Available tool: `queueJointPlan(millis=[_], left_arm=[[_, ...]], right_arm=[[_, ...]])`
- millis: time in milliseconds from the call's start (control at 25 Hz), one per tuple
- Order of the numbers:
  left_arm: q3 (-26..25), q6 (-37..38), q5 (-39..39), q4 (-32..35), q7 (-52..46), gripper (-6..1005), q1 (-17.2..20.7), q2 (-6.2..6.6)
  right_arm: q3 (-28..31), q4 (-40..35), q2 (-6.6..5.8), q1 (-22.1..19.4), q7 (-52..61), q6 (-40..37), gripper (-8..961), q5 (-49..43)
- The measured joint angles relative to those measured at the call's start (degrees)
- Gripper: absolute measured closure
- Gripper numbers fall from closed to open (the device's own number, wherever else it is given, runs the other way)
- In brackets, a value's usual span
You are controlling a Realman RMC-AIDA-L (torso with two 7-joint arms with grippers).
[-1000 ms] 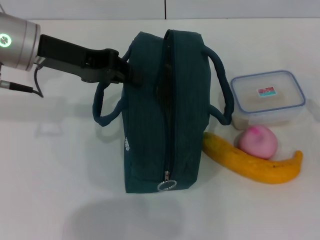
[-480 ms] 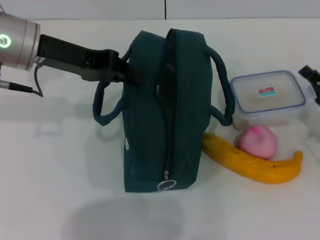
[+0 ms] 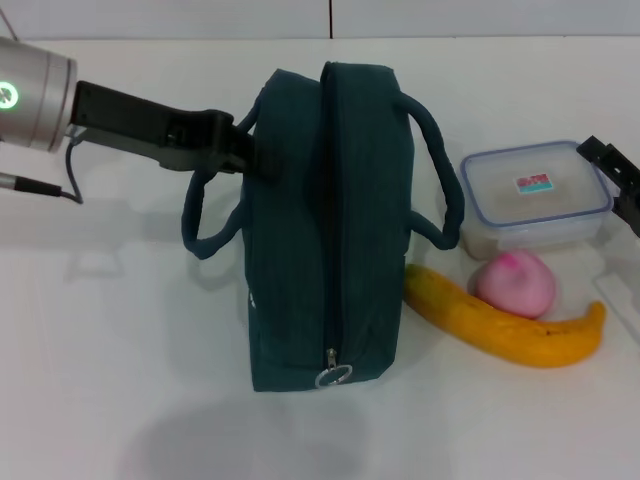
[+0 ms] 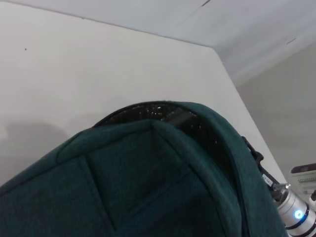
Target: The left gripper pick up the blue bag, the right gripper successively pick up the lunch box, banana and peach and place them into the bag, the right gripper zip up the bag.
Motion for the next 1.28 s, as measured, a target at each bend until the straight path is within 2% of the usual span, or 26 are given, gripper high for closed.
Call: queueJointPlan(millis=[360, 800, 1200, 1280], left_arm=[[0.0, 0.05, -0.58, 0.0, 0.39, 957, 0.8, -0.01], [0.0, 0.18, -1.56, 0.0, 0.82, 957, 1.43, -0.01], [0.0, 0.31, -1.61, 0.0, 1.29, 957, 1.42, -0.12], [0.01, 0.34, -1.61, 0.0, 1.29, 957, 1.43, -0.15]], right_arm=[[0.17, -0.06, -0.07, -0.7, 2.12, -1.79, 219, 0.21], [0.15, -0.79, -0.42, -2.21, 6.12, -1.87, 462, 0.49], [-0.09, -1.41, -0.49, -1.46, 6.12, -1.95, 858, 0.2], [-0.12, -1.66, -0.5, -1.45, 6.12, -1.95, 867, 0.16]])
